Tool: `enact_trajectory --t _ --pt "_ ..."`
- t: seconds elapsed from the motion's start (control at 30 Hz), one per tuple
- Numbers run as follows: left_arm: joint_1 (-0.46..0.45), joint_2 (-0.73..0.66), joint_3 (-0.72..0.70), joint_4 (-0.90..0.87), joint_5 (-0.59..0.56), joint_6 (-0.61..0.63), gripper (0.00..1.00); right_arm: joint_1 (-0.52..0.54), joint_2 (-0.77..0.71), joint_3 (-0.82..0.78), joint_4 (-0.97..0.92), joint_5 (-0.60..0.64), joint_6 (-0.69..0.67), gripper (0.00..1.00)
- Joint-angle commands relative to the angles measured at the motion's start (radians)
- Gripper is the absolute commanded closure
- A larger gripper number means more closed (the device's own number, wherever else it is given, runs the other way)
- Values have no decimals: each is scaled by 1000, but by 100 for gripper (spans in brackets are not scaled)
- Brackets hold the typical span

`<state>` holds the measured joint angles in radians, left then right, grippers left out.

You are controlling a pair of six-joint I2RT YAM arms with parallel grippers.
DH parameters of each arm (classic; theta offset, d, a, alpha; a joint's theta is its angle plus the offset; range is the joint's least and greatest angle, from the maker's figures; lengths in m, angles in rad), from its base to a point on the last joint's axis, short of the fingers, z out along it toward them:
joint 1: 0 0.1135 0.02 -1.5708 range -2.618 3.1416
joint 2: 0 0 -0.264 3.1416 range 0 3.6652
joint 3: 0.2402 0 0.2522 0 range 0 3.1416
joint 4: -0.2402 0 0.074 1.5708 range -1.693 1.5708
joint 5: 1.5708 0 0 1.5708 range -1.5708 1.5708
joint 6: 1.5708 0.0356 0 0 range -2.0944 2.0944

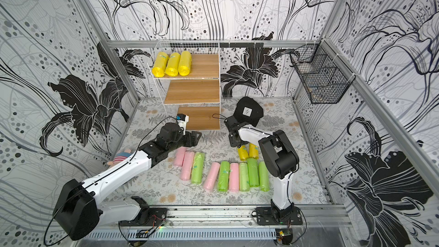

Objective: Sort the rolls of trash bags by color and place them on the shelf
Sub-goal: Pick up the roll of trash bags from the center of the board.

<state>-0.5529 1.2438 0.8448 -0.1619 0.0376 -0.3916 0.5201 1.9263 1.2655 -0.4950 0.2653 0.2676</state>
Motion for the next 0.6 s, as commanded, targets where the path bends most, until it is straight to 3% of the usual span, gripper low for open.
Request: enact_trajectory --t 0.0,0.23,0.4,0.57 --pt "1 -45 -20 33 2 -30 23 -6 -99 -22 69 -67 4 58" --pt "1 -152 -90 181 27 -133 22 -30 -341 -77 292 -278 163 62" --pt "-1 -218 -144 315 61 -248 22 -29 -473 -165 515 -412 381 64" --pt "-1 -249 -194 469 99 -358 17 -6 -568 -238 712 -424 553 64"
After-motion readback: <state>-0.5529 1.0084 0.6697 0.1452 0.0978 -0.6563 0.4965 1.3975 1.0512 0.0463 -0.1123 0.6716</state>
